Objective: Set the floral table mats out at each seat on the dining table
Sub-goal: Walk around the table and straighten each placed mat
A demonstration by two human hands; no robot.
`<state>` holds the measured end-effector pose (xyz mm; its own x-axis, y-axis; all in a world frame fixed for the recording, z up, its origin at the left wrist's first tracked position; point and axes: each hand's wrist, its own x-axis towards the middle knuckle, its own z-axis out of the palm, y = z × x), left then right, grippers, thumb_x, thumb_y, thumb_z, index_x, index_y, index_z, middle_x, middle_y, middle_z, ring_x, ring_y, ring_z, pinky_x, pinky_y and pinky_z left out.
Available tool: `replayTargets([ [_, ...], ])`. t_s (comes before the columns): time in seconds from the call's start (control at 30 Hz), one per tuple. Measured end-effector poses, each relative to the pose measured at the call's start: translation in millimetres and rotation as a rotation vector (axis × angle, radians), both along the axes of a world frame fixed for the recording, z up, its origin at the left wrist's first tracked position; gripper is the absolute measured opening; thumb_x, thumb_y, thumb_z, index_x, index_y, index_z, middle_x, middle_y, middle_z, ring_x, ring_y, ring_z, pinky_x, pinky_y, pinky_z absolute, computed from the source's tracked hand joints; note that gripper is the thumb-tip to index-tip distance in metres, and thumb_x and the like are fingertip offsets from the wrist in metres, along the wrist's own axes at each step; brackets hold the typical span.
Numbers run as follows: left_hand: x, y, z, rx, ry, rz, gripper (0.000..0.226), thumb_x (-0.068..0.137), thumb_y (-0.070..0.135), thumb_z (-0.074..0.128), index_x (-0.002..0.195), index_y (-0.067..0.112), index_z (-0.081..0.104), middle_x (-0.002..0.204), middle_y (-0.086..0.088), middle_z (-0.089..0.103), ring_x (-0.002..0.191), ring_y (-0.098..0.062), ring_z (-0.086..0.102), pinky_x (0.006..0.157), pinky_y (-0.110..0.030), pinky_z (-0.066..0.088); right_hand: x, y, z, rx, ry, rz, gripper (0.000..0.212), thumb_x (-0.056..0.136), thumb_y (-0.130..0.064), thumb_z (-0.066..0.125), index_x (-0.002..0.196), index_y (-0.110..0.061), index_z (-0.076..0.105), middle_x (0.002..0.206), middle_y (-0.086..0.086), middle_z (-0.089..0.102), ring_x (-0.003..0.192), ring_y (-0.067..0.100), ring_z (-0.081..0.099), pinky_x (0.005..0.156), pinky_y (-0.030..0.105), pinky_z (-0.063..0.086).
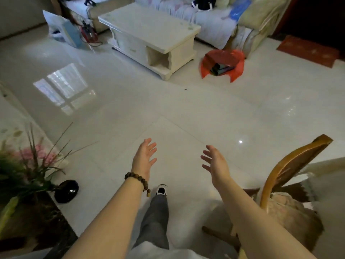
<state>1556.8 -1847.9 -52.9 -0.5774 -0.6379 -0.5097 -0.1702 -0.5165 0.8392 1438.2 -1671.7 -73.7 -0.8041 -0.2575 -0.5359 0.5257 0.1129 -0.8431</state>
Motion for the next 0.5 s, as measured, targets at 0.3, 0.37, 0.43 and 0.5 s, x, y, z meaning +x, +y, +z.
replayTargets([
  [0.3, -205.4, -77.8, 5.5, 0.001, -0.016, -0.365, 0.043, 0.098, 0.044, 0.039, 0.133, 0.021, 0.048, 0.128, -0.001, 0.055, 0.119, -0.017, 0.051, 0.105, -0.042, 0.037, -148.3, -43.6, 7.6, 0.07, 0.041, -0.294, 0.028, 0.099, -0.034, 0.043, 0.119, -0.018, 0.055, 0.12, 0.005, 0.06, 0.107, 0.021, 0.061, 0.095, 0.044, 0.047],
  [0.37, -248.0, -82.1, 8.2, -0.005, -0.007, -0.437, 0.043, 0.098, 0.043, 0.037, 0.134, 0.02, 0.048, 0.129, -0.002, 0.055, 0.12, -0.017, 0.05, 0.104, -0.041, 0.037, -174.8, -45.1, 12.6, 0.064, 0.054, -0.36, 0.027, 0.098, -0.034, 0.044, 0.118, -0.02, 0.056, 0.117, 0.003, 0.06, 0.105, 0.018, 0.062, 0.094, 0.043, 0.048],
  [0.43, -285.1, -76.9, 7.1, -0.004, 0.003, -0.512, 0.043, 0.099, 0.043, 0.035, 0.134, 0.02, 0.047, 0.131, -0.002, 0.055, 0.121, -0.017, 0.05, 0.103, -0.041, 0.038, -198.0, -41.1, 14.4, 0.054, 0.046, -0.429, 0.028, 0.098, -0.034, 0.045, 0.119, -0.02, 0.055, 0.116, 0.002, 0.061, 0.103, 0.017, 0.062, 0.093, 0.042, 0.048],
  [0.5, -319.0, -65.7, 1.8, 0.006, 0.004, -0.597, 0.044, 0.099, 0.044, 0.035, 0.134, 0.021, 0.047, 0.131, -0.001, 0.055, 0.122, -0.016, 0.05, 0.105, -0.041, 0.037, -219.8, -32.7, 13.5, 0.053, 0.036, -0.496, 0.028, 0.098, -0.033, 0.044, 0.121, -0.019, 0.054, 0.117, 0.002, 0.06, 0.104, 0.018, 0.061, 0.094, 0.043, 0.048],
])
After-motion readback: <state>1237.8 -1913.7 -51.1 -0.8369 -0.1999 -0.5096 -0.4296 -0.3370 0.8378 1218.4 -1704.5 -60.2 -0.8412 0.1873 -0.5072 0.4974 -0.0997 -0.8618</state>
